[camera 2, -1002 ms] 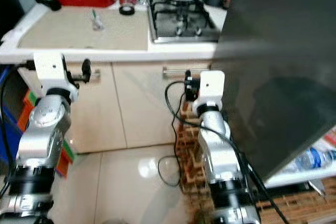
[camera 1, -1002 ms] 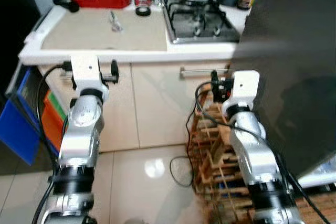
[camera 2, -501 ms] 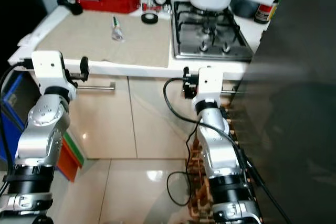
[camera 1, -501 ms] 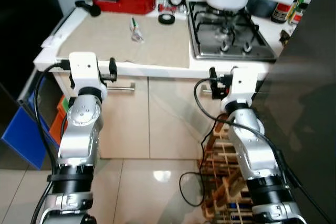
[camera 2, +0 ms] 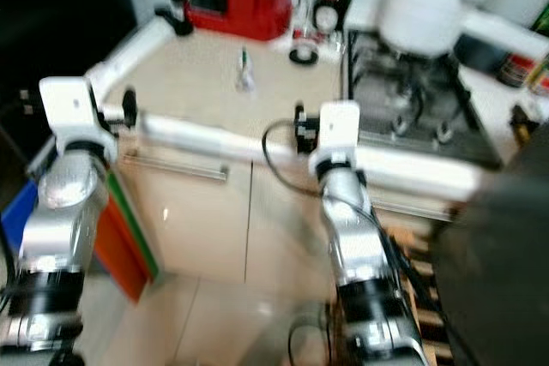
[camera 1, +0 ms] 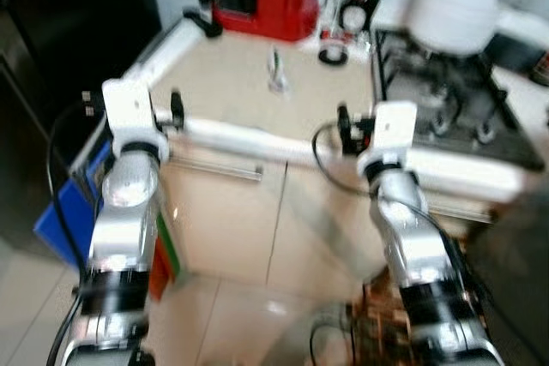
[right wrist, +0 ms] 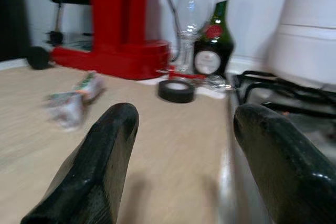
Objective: Restocking fridge
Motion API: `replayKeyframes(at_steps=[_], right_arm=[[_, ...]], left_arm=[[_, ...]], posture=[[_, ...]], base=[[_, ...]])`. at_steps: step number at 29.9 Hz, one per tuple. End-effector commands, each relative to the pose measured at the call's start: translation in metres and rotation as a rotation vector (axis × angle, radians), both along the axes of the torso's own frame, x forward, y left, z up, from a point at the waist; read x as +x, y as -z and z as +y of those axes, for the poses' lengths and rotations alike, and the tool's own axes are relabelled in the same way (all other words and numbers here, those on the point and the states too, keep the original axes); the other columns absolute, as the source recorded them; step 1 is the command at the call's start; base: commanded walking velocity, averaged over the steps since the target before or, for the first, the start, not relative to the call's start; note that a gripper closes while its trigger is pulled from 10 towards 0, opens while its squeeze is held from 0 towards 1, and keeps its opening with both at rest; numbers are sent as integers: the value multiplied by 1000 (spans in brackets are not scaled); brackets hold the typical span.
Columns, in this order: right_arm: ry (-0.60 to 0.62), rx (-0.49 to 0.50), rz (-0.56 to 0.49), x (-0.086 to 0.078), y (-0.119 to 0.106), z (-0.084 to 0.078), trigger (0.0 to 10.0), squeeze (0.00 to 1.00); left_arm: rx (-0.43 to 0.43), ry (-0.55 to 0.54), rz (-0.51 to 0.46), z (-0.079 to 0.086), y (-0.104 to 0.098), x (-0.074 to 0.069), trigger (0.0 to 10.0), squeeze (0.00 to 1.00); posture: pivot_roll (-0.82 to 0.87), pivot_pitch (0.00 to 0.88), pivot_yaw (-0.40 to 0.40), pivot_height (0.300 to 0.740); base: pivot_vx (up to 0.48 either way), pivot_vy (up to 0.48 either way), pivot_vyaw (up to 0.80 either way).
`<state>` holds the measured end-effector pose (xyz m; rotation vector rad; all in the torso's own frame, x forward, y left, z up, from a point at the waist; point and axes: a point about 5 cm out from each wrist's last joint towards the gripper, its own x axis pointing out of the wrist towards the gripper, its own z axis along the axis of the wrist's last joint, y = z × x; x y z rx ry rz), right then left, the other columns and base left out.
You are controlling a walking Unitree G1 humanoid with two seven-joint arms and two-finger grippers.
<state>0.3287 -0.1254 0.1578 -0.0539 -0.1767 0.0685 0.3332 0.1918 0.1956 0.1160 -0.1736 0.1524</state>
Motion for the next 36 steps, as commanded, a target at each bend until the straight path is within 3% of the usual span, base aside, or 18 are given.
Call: replayKeyframes(at_steps=[1,4,8,13,19,20,25,29,30,36], right_arm=[[26,-7,-36,2,-11,-10,10000,0],[16,-11,-53,4,-17,-8,10000,0],[11,6,-66,20,-34,-6,10000,0],[-51,-2,-98,54,-75,9,10000,0],[-109,-16,-131,71,-103,20,10000,0],[-105,6,-113,78,-110,19,10000,0],[-123,34,-34,88,-111,24,10000,0],[-142,76,29,93,-112,32,10000,0],[-158,92,55,94,-114,37,10000,0],[-173,121,98,96,-115,45,10000,0]], left_arm=[[37,17,-83,-8,-24,3,10000,0],[40,-3,-93,-2,-30,7,10000,0],[29,-9,-59,5,-26,8,10000,0],[49,-5,-9,1,-7,-9,10000,0],[21,-22,16,-2,3,-27,10000,0],[38,35,72,-11,13,-38,10000,0],[57,52,137,-13,25,-61,10000,0],[36,4,183,-8,32,-75,10000,0],[22,-16,198,-11,36,-85,10000,0],[-7,-29,245,-18,42,-101,10000,0]], posture=[[148,0,-40,740],[151,0,-41,740],[153,0,-39,740],[225,34,-104,740],[292,44,-124,740],[342,81,-155,740],[403,121,-197,740],[443,149,-232,740],[459,175,-261,740],[474,193,-281,740]], base=[[0,0,0],[0,0,0],[0,0,0],[0,0,0],[0,0,0],[0,0,0],[0,0,0],[0,0,0],[0,0,0],[0,0,0]])
